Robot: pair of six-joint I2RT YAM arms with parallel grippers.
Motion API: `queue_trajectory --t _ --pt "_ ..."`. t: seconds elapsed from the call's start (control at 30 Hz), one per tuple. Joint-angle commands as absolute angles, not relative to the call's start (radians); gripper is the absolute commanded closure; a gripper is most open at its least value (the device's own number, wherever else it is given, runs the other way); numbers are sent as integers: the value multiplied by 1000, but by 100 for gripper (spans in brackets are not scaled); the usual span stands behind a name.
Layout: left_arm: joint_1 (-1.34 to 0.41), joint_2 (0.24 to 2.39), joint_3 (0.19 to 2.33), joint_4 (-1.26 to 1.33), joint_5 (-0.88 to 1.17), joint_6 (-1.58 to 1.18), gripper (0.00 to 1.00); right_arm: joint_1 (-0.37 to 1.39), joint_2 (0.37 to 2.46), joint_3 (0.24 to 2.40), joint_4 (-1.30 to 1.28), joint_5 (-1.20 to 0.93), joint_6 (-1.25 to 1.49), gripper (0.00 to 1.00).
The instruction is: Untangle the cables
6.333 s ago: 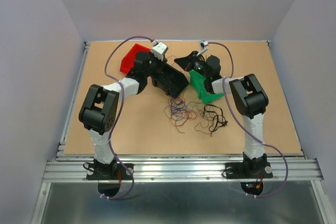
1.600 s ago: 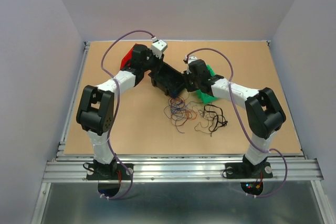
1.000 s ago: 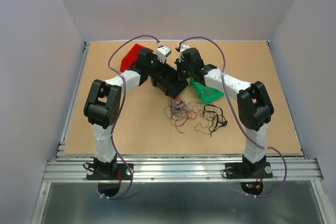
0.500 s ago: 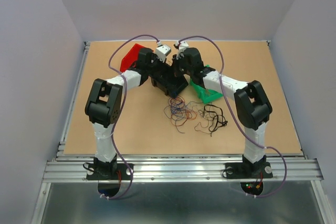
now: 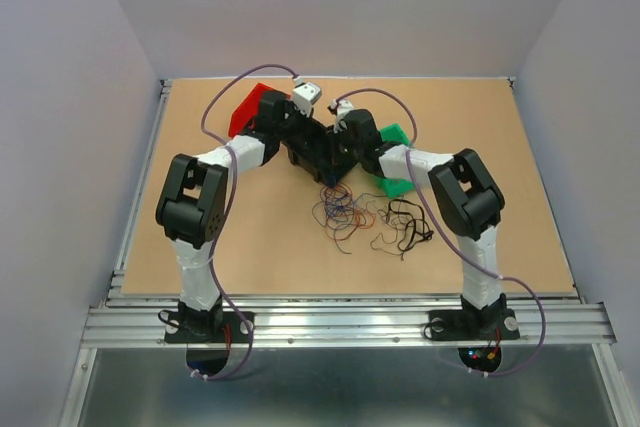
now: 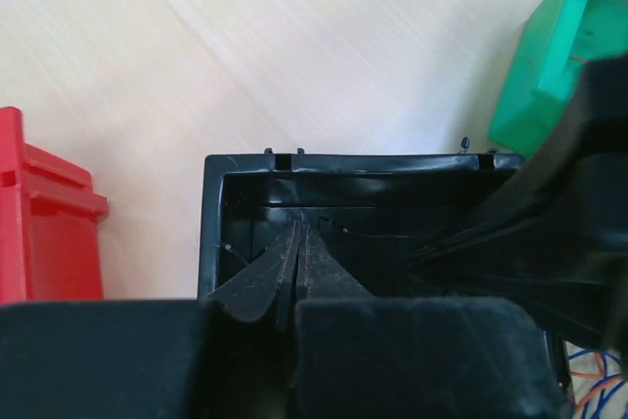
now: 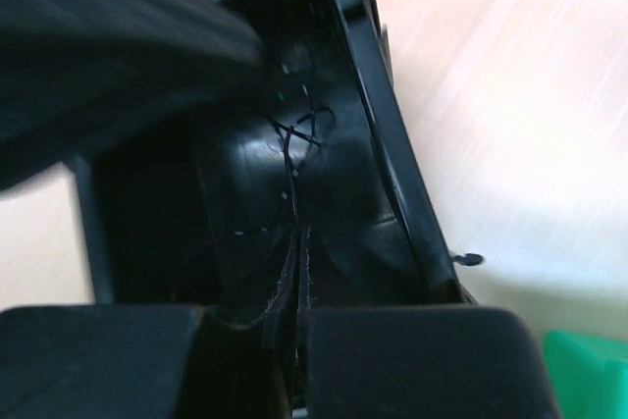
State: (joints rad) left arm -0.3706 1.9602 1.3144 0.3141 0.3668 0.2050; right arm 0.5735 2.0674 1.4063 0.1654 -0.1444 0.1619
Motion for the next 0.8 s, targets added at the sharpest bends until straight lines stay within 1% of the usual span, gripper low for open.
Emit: queue_trajectory --t 0.0,0.3,0.33,0.47,0.53,0.6,0.67,0.77 --pt "-351 1847 1299 379 377 163 100 583 2123 1454 144 -160 161 99" --pt "-322 1801 1264 423 405 127 100 584 2256 1589 31 -115 155 99" --pt "-322 1804 1266 423 403 127 100 583 2253 1591 29 -114 155 98" --pt "-322 1819 1273 422 402 132 100 584 2214 1591 31 -106 155 87" --pt "-322 1827 1278 420 396 136 100 584 2195 1600 31 -97 159 85" --pt "-321 1827 1279 419 391 138 100 584 2171 1615 32 -98 163 81" --pt "-321 1824 1279 419 390 140 100 586 2146 1626 32 -107 164 74" --pt "-321 1815 1276 419 384 146 100 589 2109 1637 32 -109 166 71"
